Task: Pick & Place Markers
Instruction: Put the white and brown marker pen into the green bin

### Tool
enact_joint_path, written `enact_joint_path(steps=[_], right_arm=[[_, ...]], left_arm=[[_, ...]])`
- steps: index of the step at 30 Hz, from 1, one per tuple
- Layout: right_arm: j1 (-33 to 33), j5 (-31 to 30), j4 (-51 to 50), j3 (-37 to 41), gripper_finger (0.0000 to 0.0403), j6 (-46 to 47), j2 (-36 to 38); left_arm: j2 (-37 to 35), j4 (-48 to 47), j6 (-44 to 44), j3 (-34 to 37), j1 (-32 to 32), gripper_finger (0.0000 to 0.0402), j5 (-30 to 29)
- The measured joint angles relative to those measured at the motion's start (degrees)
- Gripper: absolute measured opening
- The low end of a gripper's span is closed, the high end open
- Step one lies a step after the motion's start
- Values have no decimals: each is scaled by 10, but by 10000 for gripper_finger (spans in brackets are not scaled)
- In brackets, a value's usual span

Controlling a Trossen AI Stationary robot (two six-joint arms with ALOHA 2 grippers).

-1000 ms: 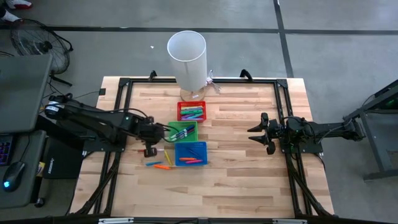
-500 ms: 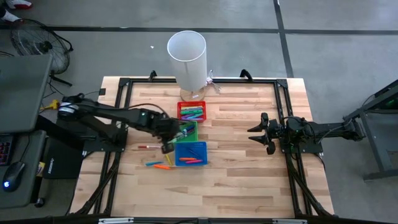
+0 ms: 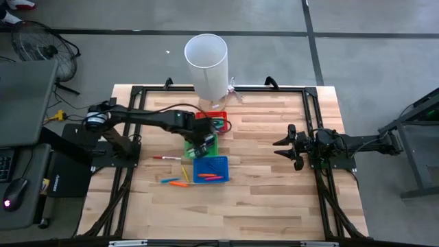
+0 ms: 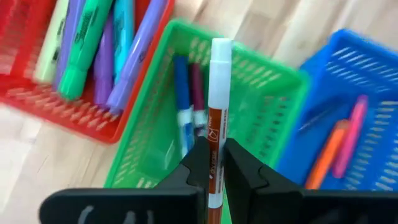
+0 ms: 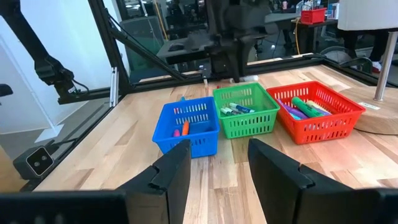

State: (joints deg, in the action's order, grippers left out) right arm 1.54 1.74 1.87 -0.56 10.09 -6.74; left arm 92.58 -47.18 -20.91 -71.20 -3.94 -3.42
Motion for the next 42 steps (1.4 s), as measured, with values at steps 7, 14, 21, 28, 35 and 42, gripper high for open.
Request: enact_joint_path(steps=[7,14,21,28,35,42], right_arm=[[0,0,0,0,149,1,0],[0,0,0,0,149,0,0],[0,0,0,0,149,0,0],[0,0,0,0,149,1,0],[0,0,0,0,149,0,0],[0,0,0,0,149,0,0]], left_arm=[[38,-11,-4,-21,-10,19,0],[63,-12,-7,-24,-9,19,-1],[79,-20,-21,-24,-4,19,-8],[79,-26,-40,-24,-1,19,-30],[79,-28,-46,-24,-1,20,-34],[79,-28,-48,-24,-1,62,-28]])
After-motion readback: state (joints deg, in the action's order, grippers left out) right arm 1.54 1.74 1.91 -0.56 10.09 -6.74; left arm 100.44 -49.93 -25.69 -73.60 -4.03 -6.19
